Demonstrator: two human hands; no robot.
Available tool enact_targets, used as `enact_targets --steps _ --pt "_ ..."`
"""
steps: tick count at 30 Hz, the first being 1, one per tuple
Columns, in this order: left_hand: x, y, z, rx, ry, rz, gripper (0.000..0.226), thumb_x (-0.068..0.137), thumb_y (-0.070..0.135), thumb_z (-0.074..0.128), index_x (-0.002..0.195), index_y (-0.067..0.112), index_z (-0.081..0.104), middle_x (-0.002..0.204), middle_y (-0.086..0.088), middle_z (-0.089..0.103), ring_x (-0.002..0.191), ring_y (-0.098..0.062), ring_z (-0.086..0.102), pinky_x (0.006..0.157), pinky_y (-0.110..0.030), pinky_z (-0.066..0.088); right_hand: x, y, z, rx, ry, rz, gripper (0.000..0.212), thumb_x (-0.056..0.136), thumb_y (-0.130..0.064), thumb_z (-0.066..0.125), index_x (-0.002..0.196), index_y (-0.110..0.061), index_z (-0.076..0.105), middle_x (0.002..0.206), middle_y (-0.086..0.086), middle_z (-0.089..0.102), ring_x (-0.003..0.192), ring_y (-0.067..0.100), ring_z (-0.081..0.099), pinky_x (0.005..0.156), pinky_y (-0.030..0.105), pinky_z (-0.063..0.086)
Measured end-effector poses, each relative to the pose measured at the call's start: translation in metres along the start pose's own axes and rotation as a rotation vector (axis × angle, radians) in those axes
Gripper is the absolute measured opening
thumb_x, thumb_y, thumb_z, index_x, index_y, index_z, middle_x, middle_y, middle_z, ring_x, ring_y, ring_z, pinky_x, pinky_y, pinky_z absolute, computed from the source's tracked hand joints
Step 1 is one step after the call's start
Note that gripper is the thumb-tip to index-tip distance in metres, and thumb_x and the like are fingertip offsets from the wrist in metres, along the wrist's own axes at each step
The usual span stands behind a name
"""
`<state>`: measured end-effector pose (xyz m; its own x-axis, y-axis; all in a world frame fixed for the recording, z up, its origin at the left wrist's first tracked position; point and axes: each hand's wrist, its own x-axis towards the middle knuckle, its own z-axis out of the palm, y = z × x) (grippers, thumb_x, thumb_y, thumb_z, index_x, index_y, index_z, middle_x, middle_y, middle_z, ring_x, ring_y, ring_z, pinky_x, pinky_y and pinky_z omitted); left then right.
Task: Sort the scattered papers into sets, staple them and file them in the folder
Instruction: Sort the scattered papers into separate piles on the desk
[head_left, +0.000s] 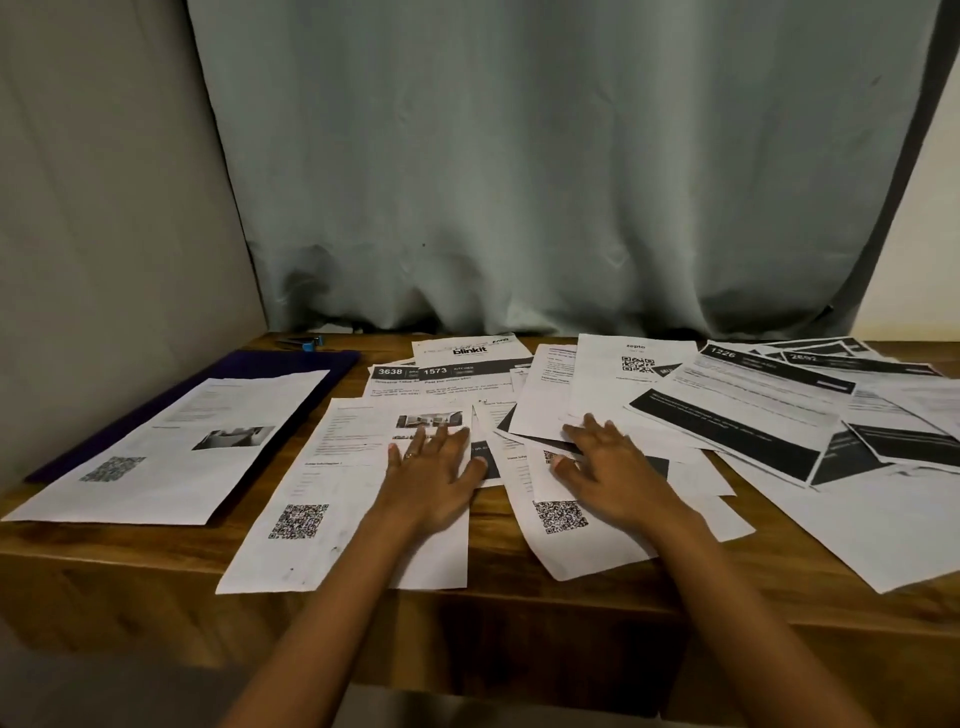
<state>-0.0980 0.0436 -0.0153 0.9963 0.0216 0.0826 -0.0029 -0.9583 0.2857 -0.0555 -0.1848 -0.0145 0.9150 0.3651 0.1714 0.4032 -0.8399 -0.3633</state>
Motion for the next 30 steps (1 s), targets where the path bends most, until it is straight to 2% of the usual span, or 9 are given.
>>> enact_targets --steps 8,10,13,16,19,22,24,26,30 --pt "0.005 -0.003 0.017 0.119 0.017 -0.036 0.078 0.085 0.072 0.007 0.153 0.034 0.013 0.161 0.002 0.007 0.149 -0.022 0.002 0.117 -0.049 -0.004 -0.012 -0.002 -0.012 -0.041 0.055 -0.103 0.044 0.098 -0.045 0.041 0.134 -0.021 0.052 0.135 0.001 0.056 0.124 0.023 0.047 0.097 0.035 0.041" --pt "0.005 -0.003 0.017 0.107 0.028 -0.039 0.085 0.077 0.071 0.002 0.153 0.034 0.014 0.161 0.002 0.008 0.149 -0.022 0.003 0.117 -0.048 -0.003 -0.006 0.008 -0.019 -0.022 0.085 -0.097 0.048 0.098 -0.044 0.044 0.136 -0.017 0.05 0.143 0.005 0.048 0.132 0.024 0.04 0.103 0.035 0.036" --pt "0.006 -0.005 0.018 0.103 0.056 -0.036 0.083 0.079 0.071 0.004 0.152 0.034 0.016 0.161 0.001 0.01 0.149 -0.022 0.005 0.117 -0.049 -0.002 0.007 0.031 -0.025 -0.091 0.021 0.001 0.062 0.099 -0.049 0.034 0.149 -0.014 0.029 0.158 0.009 0.018 0.147 0.022 0.013 0.118 0.036 0.012" --pt "0.006 -0.005 0.019 0.096 0.063 -0.043 0.084 0.078 0.071 0.005 0.152 0.034 0.017 0.161 0.002 0.01 0.149 -0.021 0.005 0.117 -0.048 -0.002 0.01 0.046 -0.019 -0.101 -0.104 0.068 0.065 0.099 -0.053 0.026 0.149 -0.012 0.026 0.158 0.013 0.019 0.147 0.023 0.013 0.119 0.04 0.011" --pt "0.006 -0.004 0.018 0.096 0.061 -0.046 0.086 0.076 0.071 0.003 0.152 0.034 0.016 0.161 0.002 0.01 0.149 -0.02 0.005 0.118 -0.048 -0.002 0.001 0.042 -0.017 -0.076 -0.069 0.052 0.057 0.1 -0.047 0.031 0.143 -0.011 0.038 0.151 0.011 0.036 0.141 0.025 0.03 0.112 0.038 0.027" --pt "0.006 -0.005 0.018 0.101 0.063 -0.048 0.087 0.075 0.071 0.002 0.152 0.034 0.016 0.161 0.002 0.01 0.149 -0.019 0.005 0.118 -0.047 -0.002 -0.009 0.036 -0.019 -0.062 0.051 -0.048 0.04 0.099 -0.04 0.044 0.126 -0.013 0.058 0.122 0.004 0.063 0.114 0.022 0.056 0.092 0.033 0.044" --pt "0.006 -0.004 0.018 0.097 0.062 -0.052 0.087 0.075 0.071 0.002 0.152 0.034 0.016 0.161 0.002 0.01 0.149 -0.019 0.005 0.118 -0.047 -0.002 -0.012 0.034 -0.021 0.085 0.058 -0.087 0.034 0.095 -0.035 0.054 0.122 -0.018 0.064 0.119 -0.002 0.066 0.109 0.014 0.059 0.094 0.031 0.048" --pt "0.005 -0.004 0.018 0.094 0.063 -0.054 0.087 0.075 0.071 0.002 0.152 0.034 0.016 0.161 0.002 0.01 0.149 -0.019 0.005 0.118 -0.047 -0.002 -0.011 0.035 -0.022 0.218 0.059 -0.108 0.033 0.092 -0.034 0.058 0.122 -0.019 0.065 0.125 -0.004 0.063 0.116 0.01 0.056 0.101 0.034 0.046" --pt "0.003 -0.004 0.017 0.091 0.065 -0.057 0.087 0.076 0.071 0.003 0.152 0.033 0.016 0.161 0.002 0.01 0.149 -0.02 0.005 0.118 -0.047 -0.002 -0.006 0.043 -0.021 0.004 0.004 -0.051 0.063 0.094 -0.052 0.048 0.147 -0.021 0.036 0.156 0.002 0.026 0.144 0.018 0.023 0.117 0.036 0.019"
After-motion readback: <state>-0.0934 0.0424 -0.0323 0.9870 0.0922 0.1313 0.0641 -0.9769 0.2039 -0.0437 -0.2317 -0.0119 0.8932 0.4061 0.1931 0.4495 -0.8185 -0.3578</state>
